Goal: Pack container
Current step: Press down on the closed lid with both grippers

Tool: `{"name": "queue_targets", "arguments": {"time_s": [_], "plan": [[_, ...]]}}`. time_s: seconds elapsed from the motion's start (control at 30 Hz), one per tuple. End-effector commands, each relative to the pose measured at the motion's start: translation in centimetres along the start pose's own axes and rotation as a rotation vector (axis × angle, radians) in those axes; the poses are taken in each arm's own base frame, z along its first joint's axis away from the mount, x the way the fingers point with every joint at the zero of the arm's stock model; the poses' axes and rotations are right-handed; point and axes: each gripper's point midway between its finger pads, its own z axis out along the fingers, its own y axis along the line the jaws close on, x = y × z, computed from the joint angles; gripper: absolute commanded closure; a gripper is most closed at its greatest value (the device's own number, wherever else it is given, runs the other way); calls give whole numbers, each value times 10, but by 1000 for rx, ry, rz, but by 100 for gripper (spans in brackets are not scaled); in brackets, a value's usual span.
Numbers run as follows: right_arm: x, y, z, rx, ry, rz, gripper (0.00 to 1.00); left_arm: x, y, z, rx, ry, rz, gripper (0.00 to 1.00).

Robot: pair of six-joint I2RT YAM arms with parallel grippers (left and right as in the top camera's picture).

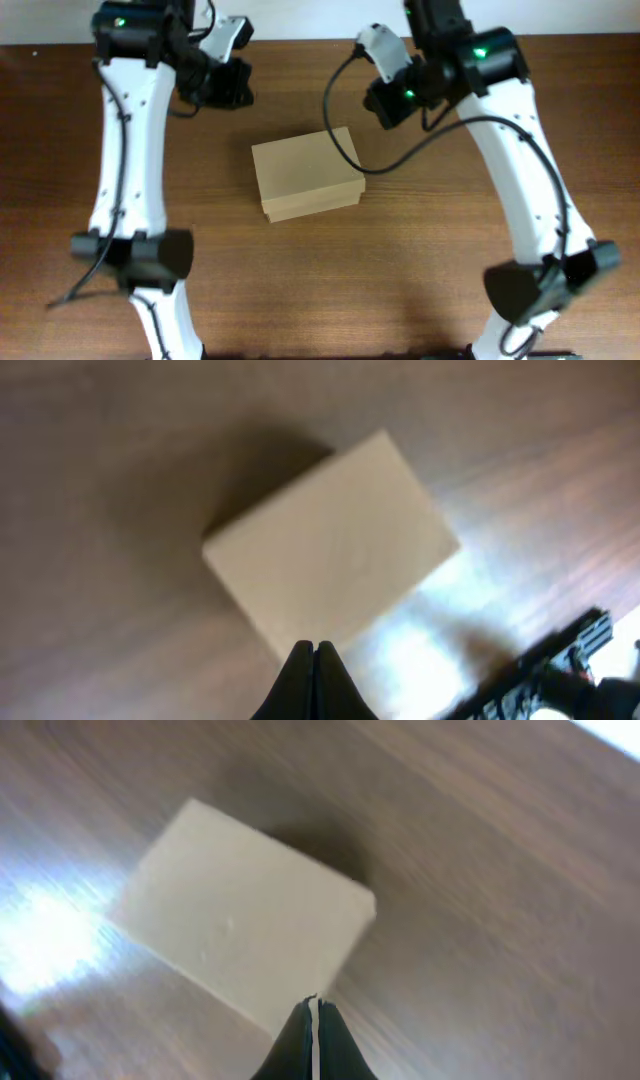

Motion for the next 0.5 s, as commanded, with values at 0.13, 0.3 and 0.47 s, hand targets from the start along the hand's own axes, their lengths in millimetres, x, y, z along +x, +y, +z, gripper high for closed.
{"name": "queue_targets", "arguments": {"time_s": [0.13,0.3,0.47], "plan": [[32,-7,6,-13,25,71,96,54,-7,15,78,93,67,98],[45,-6,26,-49,77,92,96,62,-11,54,236,93,51,98],[59,-2,49,-110,127,120,96,76,1,87,314,96,-5,98]]}}
